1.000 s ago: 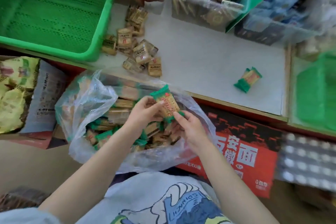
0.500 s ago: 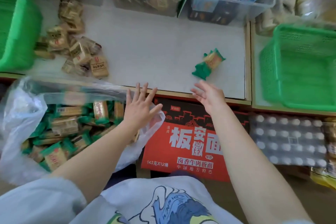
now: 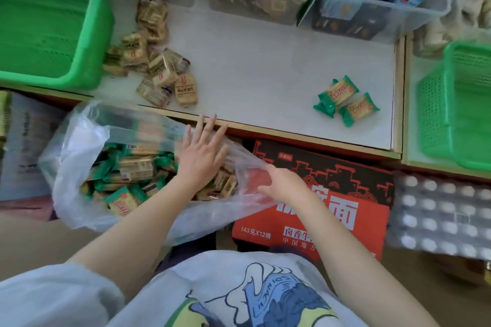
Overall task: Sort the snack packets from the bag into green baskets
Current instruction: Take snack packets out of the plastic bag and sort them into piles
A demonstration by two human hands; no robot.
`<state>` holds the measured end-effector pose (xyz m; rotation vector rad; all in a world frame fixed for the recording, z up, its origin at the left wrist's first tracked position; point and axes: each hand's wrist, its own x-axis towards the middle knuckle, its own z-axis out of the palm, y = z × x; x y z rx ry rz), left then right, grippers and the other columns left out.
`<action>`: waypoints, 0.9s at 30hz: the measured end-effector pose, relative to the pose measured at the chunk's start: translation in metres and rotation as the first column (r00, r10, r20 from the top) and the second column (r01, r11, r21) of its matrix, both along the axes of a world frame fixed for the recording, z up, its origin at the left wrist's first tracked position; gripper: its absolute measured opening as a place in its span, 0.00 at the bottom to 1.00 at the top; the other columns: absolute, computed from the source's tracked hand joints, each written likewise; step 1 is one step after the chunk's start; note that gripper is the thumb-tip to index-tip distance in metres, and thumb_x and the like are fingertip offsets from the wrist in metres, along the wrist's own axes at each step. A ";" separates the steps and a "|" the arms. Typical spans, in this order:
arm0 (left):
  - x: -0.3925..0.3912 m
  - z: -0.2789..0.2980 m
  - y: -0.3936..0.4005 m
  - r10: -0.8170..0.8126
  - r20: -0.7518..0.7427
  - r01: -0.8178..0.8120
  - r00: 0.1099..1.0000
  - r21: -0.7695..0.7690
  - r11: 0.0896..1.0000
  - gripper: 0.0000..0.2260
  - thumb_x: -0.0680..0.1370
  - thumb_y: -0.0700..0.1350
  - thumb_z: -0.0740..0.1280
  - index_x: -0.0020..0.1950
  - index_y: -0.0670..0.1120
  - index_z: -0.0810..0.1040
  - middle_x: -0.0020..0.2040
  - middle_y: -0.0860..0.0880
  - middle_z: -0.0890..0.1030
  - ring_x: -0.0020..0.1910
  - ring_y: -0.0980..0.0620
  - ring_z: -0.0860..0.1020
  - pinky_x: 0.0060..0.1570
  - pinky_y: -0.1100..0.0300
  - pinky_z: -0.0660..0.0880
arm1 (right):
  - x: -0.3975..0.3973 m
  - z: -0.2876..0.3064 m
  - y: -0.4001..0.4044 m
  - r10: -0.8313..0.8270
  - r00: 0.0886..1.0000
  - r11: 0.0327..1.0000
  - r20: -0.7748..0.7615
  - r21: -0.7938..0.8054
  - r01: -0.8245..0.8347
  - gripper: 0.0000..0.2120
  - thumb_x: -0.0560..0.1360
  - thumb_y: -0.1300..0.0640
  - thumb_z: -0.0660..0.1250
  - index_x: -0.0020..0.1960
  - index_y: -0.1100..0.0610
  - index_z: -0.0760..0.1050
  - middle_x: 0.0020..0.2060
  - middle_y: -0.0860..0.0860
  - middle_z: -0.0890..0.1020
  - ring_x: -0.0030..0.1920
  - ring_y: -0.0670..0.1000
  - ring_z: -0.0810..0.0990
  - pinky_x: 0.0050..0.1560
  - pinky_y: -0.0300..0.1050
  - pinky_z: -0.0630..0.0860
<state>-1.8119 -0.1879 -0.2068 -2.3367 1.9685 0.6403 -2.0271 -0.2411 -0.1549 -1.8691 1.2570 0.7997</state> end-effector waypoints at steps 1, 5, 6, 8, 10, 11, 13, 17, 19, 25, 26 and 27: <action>0.011 0.001 0.012 0.010 0.004 -0.010 1.000 -0.001 1.000 0.29 0.81 0.62 0.39 0.82 0.56 0.51 0.83 0.50 0.44 0.81 0.47 0.39 0.78 0.44 0.40 | 0.003 0.000 0.004 0.028 0.998 1.000 -0.059 0.006 -0.028 0.37 0.76 0.48 0.69 0.79 0.49 0.55 0.70 0.57 0.72 0.57 0.57 0.80 0.51 0.53 0.80; 0.049 0.002 0.066 0.130 -0.008 -0.130 0.991 -0.025 0.991 0.28 0.82 0.61 0.44 0.82 0.55 0.56 0.83 0.50 0.45 0.81 0.47 0.42 0.78 0.43 0.44 | 0.042 0.006 0.022 0.206 0.972 0.949 -0.109 -0.221 -0.226 0.43 0.73 0.37 0.71 0.79 0.52 0.55 0.72 0.57 0.68 0.70 0.59 0.70 0.65 0.56 0.70; 0.058 0.002 0.081 0.177 -0.006 -0.177 0.984 -0.033 0.984 0.28 0.82 0.60 0.46 0.81 0.54 0.58 0.83 0.48 0.49 0.81 0.46 0.45 0.78 0.43 0.46 | 0.057 0.009 0.026 0.216 0.976 0.933 -0.039 -0.287 -0.218 0.38 0.74 0.38 0.70 0.76 0.53 0.61 0.69 0.56 0.71 0.69 0.58 0.71 0.65 0.55 0.69; 0.075 0.003 0.108 0.265 0.011 -0.265 0.964 -0.019 0.964 0.28 0.82 0.59 0.48 0.80 0.52 0.61 0.82 0.46 0.54 0.81 0.44 0.49 0.78 0.41 0.49 | 0.088 0.009 0.035 0.112 0.975 0.963 0.194 -0.262 -0.058 0.26 0.77 0.42 0.69 0.69 0.54 0.70 0.63 0.53 0.77 0.64 0.56 0.75 0.61 0.53 0.73; 0.091 0.003 0.129 0.322 0.025 -0.323 0.946 0.036 0.946 0.30 0.80 0.61 0.48 0.81 0.52 0.60 0.82 0.45 0.54 0.81 0.43 0.48 0.78 0.41 0.48 | 0.120 0.004 0.045 -0.141 0.932 0.986 0.334 -0.036 0.162 0.24 0.78 0.46 0.69 0.70 0.55 0.72 0.62 0.52 0.79 0.62 0.54 0.78 0.58 0.49 0.76; 0.098 0.002 0.138 0.336 0.025 -0.337 0.941 0.065 0.939 0.31 0.79 0.62 0.47 0.81 0.53 0.58 0.82 0.46 0.53 0.81 0.44 0.47 0.78 0.42 0.46 | 0.136 -0.001 0.049 -0.282 0.898 0.959 0.338 0.088 0.268 0.26 0.78 0.46 0.69 0.72 0.55 0.69 0.64 0.52 0.78 0.63 0.54 0.77 0.57 0.47 0.75; 0.110 0.002 0.148 0.344 0.003 -0.342 0.939 0.116 0.932 0.31 0.80 0.64 0.47 0.82 0.56 0.53 0.83 0.49 0.49 0.81 0.47 0.44 0.78 0.43 0.43 | 0.165 -0.011 0.056 -0.553 0.789 0.828 0.267 0.275 0.488 0.33 0.78 0.48 0.70 0.77 0.57 0.61 0.68 0.53 0.74 0.66 0.55 0.75 0.56 0.45 0.71; 0.125 0.006 0.145 0.362 -0.086 -0.343 0.928 0.178 0.922 0.28 0.83 0.61 0.52 0.82 0.60 0.46 0.83 0.53 0.46 0.81 0.50 0.43 0.79 0.45 0.42 | 0.202 -0.044 0.066 -0.848 0.485 0.530 0.216 0.309 0.789 0.29 0.78 0.50 0.70 0.74 0.59 0.65 0.66 0.56 0.76 0.59 0.55 0.78 0.55 0.47 0.74; 0.129 0.009 0.142 0.354 -0.108 -0.328 0.929 0.204 0.922 0.28 0.83 0.62 0.51 0.82 0.60 0.46 0.83 0.53 0.46 0.81 0.49 0.43 0.79 0.45 0.41 | 0.206 -0.049 0.070 -0.893 0.387 0.442 0.231 0.282 0.852 0.24 0.78 0.50 0.71 0.68 0.60 0.69 0.58 0.54 0.80 0.44 0.50 0.80 0.46 0.45 0.76; 0.127 0.026 0.143 0.290 -0.154 -0.272 0.945 0.126 0.954 0.27 0.82 0.63 0.54 0.78 0.54 0.64 0.82 0.50 0.53 0.81 0.49 0.46 0.78 0.48 0.45 | 0.174 -0.017 0.084 -0.683 0.697 0.723 0.216 0.337 0.603 0.17 0.78 0.48 0.71 0.62 0.56 0.75 0.49 0.49 0.83 0.41 0.45 0.82 0.30 0.33 0.74; 0.123 0.031 0.142 0.292 -0.191 -0.279 0.937 0.093 0.956 0.27 0.81 0.64 0.56 0.76 0.52 0.68 0.80 0.48 0.60 0.80 0.47 0.53 0.77 0.48 0.52 | 0.164 -0.008 0.084 -0.587 0.775 0.797 0.232 0.331 0.505 0.15 0.78 0.49 0.71 0.61 0.54 0.75 0.49 0.47 0.81 0.41 0.43 0.81 0.30 0.30 0.72; 0.120 0.034 0.139 0.302 -0.246 -0.289 0.921 0.087 0.953 0.28 0.80 0.64 0.58 0.75 0.51 0.70 0.77 0.48 0.66 0.77 0.47 0.61 0.74 0.48 0.60 | 0.154 0.001 0.082 -0.514 0.819 0.845 0.257 0.318 0.430 0.14 0.78 0.49 0.71 0.61 0.53 0.75 0.50 0.45 0.81 0.43 0.42 0.80 0.30 0.28 0.70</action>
